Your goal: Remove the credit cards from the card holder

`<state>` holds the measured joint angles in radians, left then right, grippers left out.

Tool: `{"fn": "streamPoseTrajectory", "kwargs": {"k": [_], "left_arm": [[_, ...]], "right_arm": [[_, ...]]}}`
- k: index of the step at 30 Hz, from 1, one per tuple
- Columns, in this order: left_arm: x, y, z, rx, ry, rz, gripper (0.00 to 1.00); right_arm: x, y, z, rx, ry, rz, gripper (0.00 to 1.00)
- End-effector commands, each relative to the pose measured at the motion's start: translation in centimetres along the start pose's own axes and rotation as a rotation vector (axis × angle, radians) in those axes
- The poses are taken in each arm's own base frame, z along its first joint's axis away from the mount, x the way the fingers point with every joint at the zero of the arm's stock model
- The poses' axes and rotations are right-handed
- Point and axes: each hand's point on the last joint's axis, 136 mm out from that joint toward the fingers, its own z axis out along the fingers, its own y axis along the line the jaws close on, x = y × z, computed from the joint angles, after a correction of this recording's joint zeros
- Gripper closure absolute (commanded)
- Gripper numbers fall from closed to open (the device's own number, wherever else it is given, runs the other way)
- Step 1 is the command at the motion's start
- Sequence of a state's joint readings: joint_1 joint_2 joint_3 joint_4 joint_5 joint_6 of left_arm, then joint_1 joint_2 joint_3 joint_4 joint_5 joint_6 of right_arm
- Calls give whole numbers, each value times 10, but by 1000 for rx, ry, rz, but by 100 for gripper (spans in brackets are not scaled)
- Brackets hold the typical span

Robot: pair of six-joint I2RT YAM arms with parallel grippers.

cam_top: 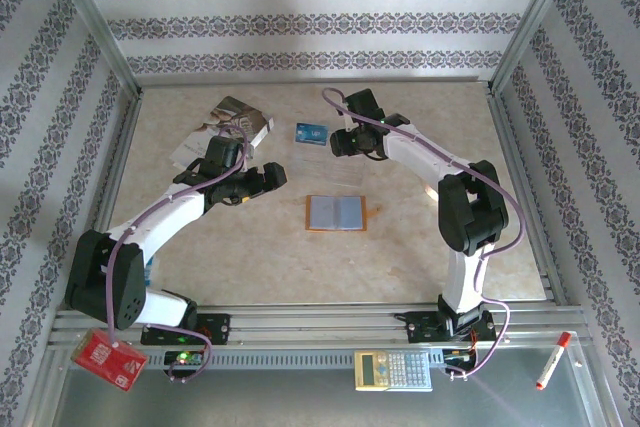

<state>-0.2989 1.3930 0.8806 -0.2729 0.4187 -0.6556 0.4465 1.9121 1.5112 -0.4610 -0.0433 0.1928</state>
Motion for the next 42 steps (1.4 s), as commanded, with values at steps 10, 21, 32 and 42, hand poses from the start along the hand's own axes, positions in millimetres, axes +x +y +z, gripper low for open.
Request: {"fn": "streamPoseTrajectory", "kwargs": {"k": [10,21,32,42], "left_arm": [[-7,-2,-4,22,-24,-3,0],[-6,-2,-5,19,-19,-7,0],[2,6,4,18,-5,-33,0],[8,10,11,28,11,-64,0]], "right_arm": [[-10,-15,6,50,-17,42,50],[-11,6,-33,-38,-43,62,48],[116,46,-53,-6,137,115,40],[159,70,-8,103,267,23,39]]}}
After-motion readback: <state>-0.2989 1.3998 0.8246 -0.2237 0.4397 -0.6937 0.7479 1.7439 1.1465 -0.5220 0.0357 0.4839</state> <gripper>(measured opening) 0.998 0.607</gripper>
